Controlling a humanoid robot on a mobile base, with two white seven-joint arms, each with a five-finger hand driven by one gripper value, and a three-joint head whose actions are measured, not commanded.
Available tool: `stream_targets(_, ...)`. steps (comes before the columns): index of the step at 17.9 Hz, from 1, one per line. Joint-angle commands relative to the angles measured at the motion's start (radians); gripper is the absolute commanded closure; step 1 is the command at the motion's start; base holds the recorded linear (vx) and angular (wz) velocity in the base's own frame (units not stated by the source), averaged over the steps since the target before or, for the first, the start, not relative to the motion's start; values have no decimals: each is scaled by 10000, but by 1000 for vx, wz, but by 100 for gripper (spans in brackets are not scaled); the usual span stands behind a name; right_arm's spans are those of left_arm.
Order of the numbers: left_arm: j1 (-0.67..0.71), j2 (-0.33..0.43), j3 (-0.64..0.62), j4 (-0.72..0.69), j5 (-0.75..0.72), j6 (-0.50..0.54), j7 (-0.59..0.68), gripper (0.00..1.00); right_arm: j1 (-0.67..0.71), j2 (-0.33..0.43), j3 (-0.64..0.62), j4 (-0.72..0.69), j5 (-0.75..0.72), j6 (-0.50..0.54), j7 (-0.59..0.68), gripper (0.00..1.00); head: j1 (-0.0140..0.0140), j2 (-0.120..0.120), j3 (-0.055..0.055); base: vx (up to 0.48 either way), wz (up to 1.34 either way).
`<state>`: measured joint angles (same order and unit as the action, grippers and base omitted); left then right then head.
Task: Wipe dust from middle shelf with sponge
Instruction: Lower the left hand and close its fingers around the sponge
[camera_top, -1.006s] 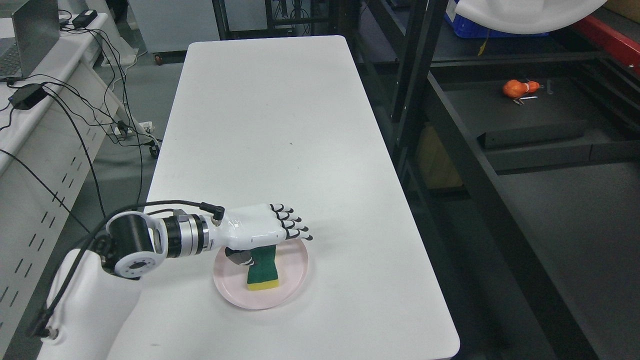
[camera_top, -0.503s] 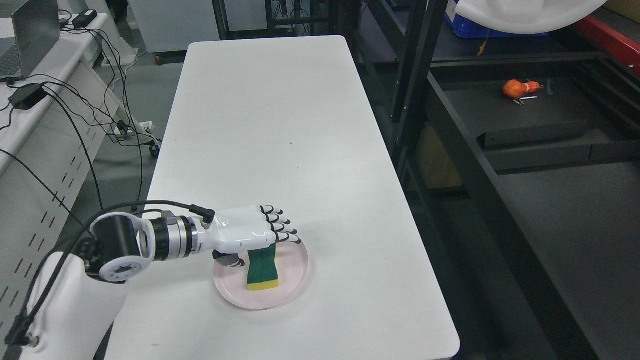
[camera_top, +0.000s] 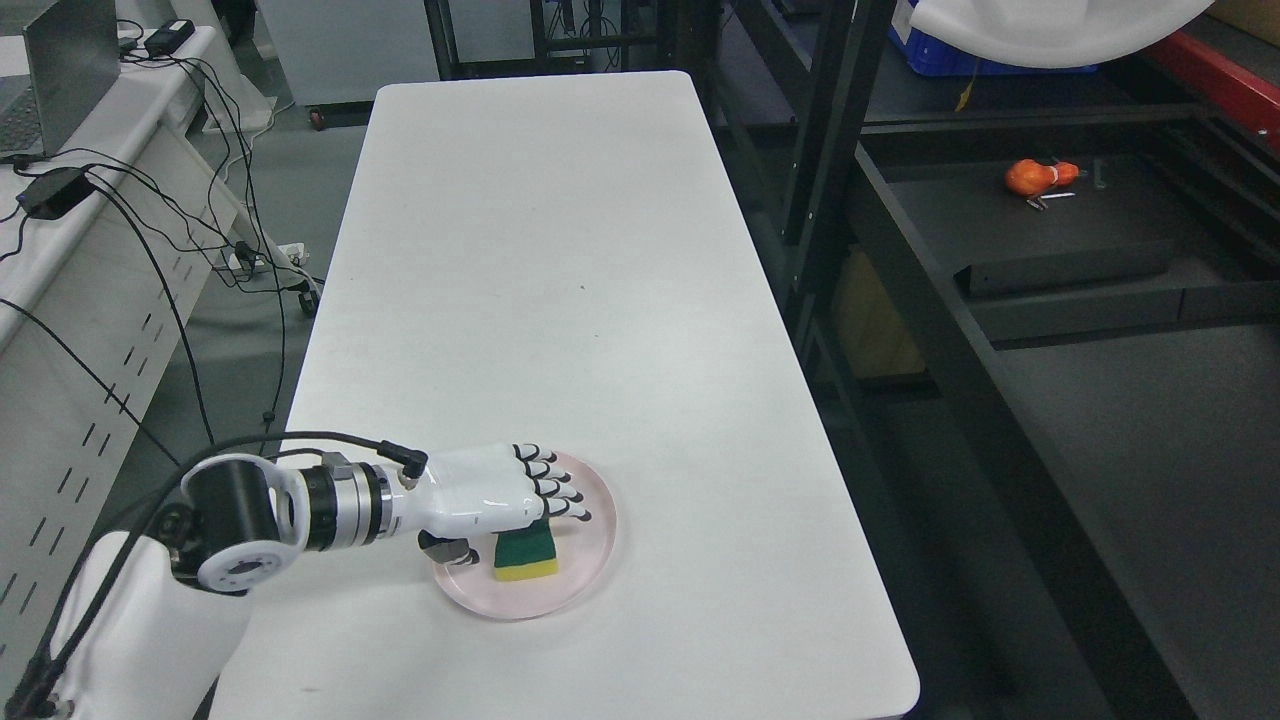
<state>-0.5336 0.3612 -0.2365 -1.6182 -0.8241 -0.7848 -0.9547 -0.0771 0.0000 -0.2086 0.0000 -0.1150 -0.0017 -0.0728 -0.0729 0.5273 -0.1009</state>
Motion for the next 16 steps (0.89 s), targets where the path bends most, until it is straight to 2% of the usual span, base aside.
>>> stream_targets(1, 105, 115, 202, 167, -73, -6, -9, 9, -12, -175, 0, -175, 0, 723, 7, 0, 0, 0, 0, 0, 0)
stream_targets(16, -201, -498, 570, 1486, -594, -6, -25, 15, 3, -175, 0, -175, 0, 723, 7, 0, 0, 0, 0, 0, 0)
